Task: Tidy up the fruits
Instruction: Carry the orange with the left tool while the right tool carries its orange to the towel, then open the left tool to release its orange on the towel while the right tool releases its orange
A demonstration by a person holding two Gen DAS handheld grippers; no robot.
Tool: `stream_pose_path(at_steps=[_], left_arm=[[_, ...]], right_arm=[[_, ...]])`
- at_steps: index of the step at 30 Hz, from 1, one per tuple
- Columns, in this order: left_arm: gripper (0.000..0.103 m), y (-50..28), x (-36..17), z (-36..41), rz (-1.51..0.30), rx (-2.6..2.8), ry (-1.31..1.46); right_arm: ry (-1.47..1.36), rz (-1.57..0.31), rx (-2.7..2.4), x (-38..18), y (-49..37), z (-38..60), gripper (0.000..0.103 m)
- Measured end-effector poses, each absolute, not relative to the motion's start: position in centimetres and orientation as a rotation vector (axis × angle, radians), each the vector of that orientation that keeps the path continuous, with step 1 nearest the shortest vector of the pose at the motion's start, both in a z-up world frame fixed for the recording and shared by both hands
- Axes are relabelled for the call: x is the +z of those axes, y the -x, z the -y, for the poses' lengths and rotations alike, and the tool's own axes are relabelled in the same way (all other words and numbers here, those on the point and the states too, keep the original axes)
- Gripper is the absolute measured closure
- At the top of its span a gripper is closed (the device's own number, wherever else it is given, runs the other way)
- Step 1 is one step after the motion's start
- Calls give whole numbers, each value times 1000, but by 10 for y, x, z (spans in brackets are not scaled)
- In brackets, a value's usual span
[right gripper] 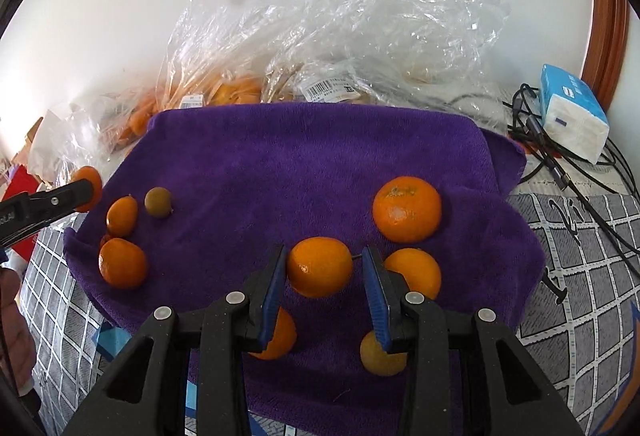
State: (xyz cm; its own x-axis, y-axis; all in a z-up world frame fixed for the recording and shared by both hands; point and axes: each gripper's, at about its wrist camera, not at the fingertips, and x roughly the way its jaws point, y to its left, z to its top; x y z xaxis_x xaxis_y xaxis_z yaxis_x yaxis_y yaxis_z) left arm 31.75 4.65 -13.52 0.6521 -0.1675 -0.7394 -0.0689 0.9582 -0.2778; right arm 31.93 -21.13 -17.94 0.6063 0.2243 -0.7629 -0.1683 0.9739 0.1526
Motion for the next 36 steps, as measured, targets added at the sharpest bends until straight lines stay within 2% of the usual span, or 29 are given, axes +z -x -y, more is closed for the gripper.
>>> stream_pose_path(at_steps=[6,14,25,29,33,36], left_arm=[[66,-326,-147,-28,-895,-95,292],[66,-335,-161,-10,-953,-107,249],[65,-336,-171,-4,-992,-53,229],[65,-324,-157,-8,-957,-46,226],[57,-304,-134,-12,-904,-60,213],[56,-282,-119,-15,-870,-69,178]], right_arm=[[-73,-890,236,-180,-316,213,65],[-109,-825,224,-163,-306,229,54],[-85,-816,189,-159,-304,234,54],[-100,-825,183,-154,-303,235,54],[-77,-821,160,-142,-288,233,54],[-53,-810,128,-133,-264,233,54]])
